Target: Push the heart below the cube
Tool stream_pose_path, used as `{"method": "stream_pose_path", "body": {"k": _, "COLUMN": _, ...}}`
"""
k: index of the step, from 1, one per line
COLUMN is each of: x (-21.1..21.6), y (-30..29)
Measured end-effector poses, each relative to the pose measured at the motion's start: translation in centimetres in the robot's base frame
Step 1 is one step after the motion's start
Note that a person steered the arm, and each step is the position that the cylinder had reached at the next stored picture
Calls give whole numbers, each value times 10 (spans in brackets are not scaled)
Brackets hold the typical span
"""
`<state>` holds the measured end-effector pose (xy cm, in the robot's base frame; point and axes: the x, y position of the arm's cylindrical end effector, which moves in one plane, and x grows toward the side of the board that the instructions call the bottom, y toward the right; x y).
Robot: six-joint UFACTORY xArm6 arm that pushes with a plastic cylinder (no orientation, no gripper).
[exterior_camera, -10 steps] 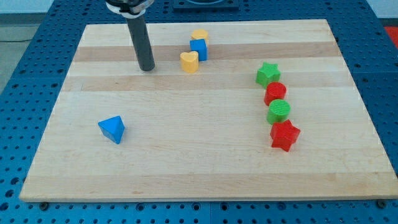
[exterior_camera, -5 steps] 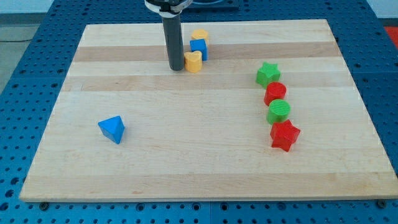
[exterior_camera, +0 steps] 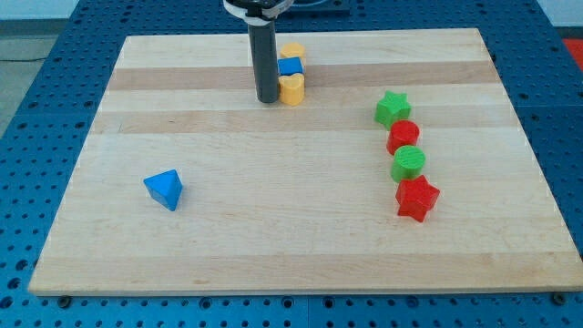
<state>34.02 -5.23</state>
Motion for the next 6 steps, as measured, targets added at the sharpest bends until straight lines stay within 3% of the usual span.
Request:
{"method": "stream_pose_path", "body": {"k": 1, "x": 2, "y": -14}}
{"method": "stream_pose_path", "body": {"k": 2, "x": 37, "y": -17}}
{"method": "stream_pose_path", "body": {"k": 4, "x": 168, "y": -10}}
{"method": "stream_pose_path", "body": {"k": 5, "x": 224, "y": -41}}
{"method": "stream_pose_path", "body": {"k": 6, "x": 222, "y": -115}}
